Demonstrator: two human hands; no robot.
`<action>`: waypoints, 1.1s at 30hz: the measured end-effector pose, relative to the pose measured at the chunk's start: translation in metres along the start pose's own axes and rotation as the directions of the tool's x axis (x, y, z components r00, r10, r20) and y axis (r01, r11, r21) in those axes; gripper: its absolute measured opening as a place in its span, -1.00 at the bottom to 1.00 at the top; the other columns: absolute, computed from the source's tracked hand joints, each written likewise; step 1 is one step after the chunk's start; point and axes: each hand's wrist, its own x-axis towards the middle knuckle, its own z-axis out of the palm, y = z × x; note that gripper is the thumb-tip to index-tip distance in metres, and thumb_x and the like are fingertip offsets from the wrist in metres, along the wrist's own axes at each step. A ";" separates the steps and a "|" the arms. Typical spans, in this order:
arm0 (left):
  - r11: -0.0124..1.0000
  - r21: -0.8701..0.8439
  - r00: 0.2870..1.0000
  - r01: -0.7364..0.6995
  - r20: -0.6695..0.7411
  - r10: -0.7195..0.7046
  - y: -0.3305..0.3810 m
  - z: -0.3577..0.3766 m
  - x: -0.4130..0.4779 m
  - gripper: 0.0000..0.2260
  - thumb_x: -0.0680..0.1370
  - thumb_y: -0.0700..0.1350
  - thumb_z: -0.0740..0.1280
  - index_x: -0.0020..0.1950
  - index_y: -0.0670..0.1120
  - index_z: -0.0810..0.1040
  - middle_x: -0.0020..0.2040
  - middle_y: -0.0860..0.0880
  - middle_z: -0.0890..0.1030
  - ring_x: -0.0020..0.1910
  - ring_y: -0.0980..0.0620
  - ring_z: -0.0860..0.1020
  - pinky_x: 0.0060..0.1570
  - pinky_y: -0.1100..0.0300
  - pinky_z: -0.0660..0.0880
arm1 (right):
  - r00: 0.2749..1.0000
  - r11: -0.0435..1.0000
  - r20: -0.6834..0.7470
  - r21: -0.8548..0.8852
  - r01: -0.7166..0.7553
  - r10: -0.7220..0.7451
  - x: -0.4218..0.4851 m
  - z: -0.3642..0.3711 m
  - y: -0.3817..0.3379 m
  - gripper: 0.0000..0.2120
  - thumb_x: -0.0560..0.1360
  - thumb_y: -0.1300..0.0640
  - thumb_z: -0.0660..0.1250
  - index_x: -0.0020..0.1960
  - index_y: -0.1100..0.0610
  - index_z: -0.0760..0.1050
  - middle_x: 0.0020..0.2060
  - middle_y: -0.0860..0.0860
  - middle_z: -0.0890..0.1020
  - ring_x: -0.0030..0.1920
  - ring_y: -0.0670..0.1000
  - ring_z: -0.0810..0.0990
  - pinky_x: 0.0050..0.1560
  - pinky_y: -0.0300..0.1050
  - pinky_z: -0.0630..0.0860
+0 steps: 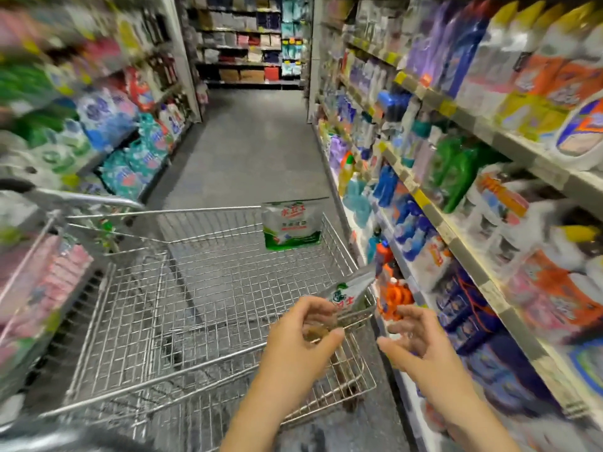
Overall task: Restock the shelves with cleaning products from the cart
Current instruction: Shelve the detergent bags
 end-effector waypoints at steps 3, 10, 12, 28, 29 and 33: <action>0.989 0.146 0.997 0.034 -0.068 -0.025 -0.026 -0.001 0.035 -0.64 0.44 -0.16 0.48 0.05 0.17 0.40 0.12 0.19 0.45 0.04 0.30 0.47 -0.06 0.54 0.40 | 0.999 0.994 -0.011 -0.100 -0.049 0.048 0.042 0.008 0.025 -0.53 0.39 0.23 0.50 0.11 -0.12 0.35 0.01 -0.04 0.52 -0.14 -0.01 0.57 -0.20 -0.28 0.44; 0.920 0.297 0.967 0.255 -0.085 -0.240 -0.082 0.019 0.117 -0.54 0.45 -0.14 0.46 0.23 0.16 0.36 0.15 0.17 0.39 0.15 0.17 0.44 0.12 0.34 0.37 | 0.991 0.958 0.017 -0.257 -0.127 0.136 0.134 0.019 0.060 -0.32 0.35 0.29 0.53 0.36 0.17 0.27 0.17 0.05 0.43 0.12 0.09 0.50 0.08 -0.06 0.46; 0.910 0.201 0.928 0.363 -0.164 -0.334 -0.090 0.019 0.140 -0.66 0.45 -0.20 0.46 0.10 0.11 0.46 -0.01 0.20 0.52 -0.04 0.23 0.54 -0.08 0.33 0.51 | 0.997 0.949 0.023 -0.308 -0.067 0.078 0.157 0.020 0.064 -0.34 0.31 0.29 0.56 0.32 0.19 0.33 0.15 0.07 0.46 0.19 0.12 0.48 0.19 0.09 0.45; 0.746 -0.573 0.641 0.340 -0.439 -0.630 -0.148 -0.009 0.245 -0.81 0.44 -0.14 0.42 0.03 -0.14 0.54 -0.08 -0.07 0.66 -0.11 -0.03 0.65 -0.24 0.26 0.54 | 0.870 0.991 0.478 -0.115 -0.070 0.118 0.302 0.075 0.073 -0.85 0.60 0.27 0.21 -0.04 0.04 0.33 -0.22 -0.26 0.66 -0.26 -0.32 0.60 -0.32 -0.47 0.45; 0.737 -0.600 0.638 0.311 -0.443 -0.630 -0.151 -0.012 0.247 -0.74 0.41 -0.12 0.42 0.05 -0.16 0.52 -0.09 -0.07 0.66 -0.12 -0.02 0.65 -0.25 0.27 0.55 | 0.868 0.993 0.482 -0.077 -0.093 0.119 0.305 0.080 0.073 -0.87 0.60 0.27 0.20 -0.02 0.06 0.35 -0.18 -0.22 0.68 -0.20 -0.27 0.64 -0.28 -0.44 0.48; 0.738 -0.615 0.699 0.277 -0.398 -0.594 -0.156 -0.023 0.250 -0.61 0.35 -0.01 0.44 0.11 -0.08 0.49 -0.08 0.00 0.69 -0.14 0.10 0.67 -0.29 0.37 0.55 | 0.886 0.992 0.459 0.062 -0.105 0.065 0.316 0.096 0.057 -0.94 0.59 0.23 0.22 0.02 0.09 0.39 -0.16 -0.06 0.70 -0.16 -0.08 0.68 -0.25 -0.27 0.55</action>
